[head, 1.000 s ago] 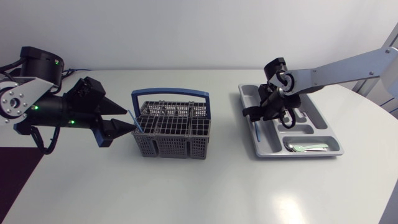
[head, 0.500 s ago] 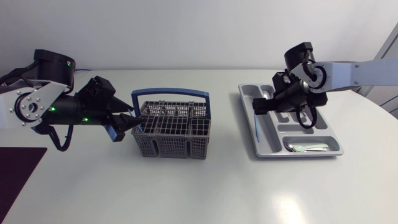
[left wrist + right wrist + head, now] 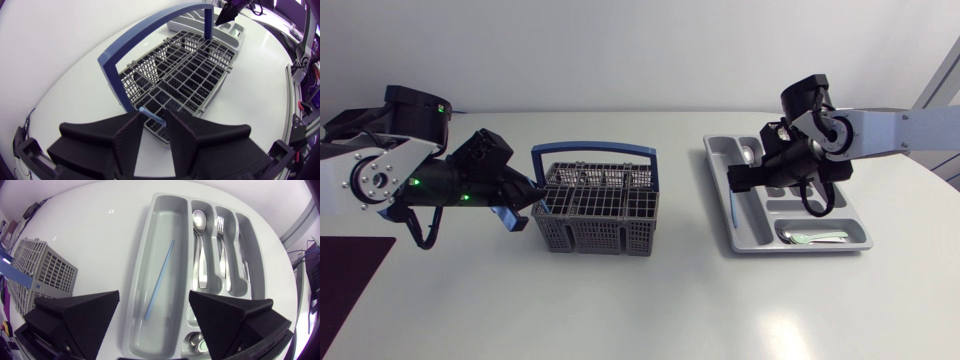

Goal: Unload the cutlery basket into the drawer organizer.

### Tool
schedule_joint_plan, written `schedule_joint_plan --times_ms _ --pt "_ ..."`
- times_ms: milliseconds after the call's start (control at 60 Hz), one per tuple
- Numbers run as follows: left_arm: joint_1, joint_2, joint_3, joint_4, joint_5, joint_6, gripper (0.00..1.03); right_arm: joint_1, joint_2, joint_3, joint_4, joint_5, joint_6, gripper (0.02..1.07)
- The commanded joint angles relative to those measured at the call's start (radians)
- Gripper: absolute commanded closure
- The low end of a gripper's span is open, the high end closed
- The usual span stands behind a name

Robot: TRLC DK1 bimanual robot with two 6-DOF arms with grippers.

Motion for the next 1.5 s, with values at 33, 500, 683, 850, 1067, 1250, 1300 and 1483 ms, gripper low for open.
schedule_joint_plan --times_ms 33,500,683,850,1067,1250,1300,1483 --pt "-0.004 -0.020 -0.009 -0.002 -0.004 -0.026 0.94 0.012 -0.038 -0.035 0.015 0.003 -0.001 0.07" --pt "-0.019 -0.136 0.013 -0.070 -0.004 -0.040 0.97 0.029 -0.081 -0.067 0.020 0.004 -0.013 0.07" --pt "-0.039 -0.245 0.031 -0.098 -0.017 -0.041 0.97 0.052 -0.138 -0.095 0.038 0.010 -0.043 0.07" --pt "-0.047 -0.345 0.077 -0.136 -0.034 -0.041 0.97 0.118 -0.291 -0.176 0.112 0.007 -0.164 0.07" --pt "-0.058 -0.437 0.151 -0.159 -0.034 -0.095 0.97 0.287 -0.543 -0.307 0.236 -0.003 -0.276 0.07" --pt "-0.093 -0.454 0.183 -0.160 -0.032 -0.135 0.97 0.362 -0.636 -0.348 0.252 -0.059 -0.314 0.07" --pt "-0.111 -0.454 0.189 -0.164 -0.029 -0.155 0.97 0.388 -0.661 -0.357 0.253 -0.075 -0.322 0.07" --pt "-0.145 -0.369 0.214 -0.187 0.083 -0.254 0.97 0.468 -0.741 -0.385 0.255 -0.161 -0.353 0.07"
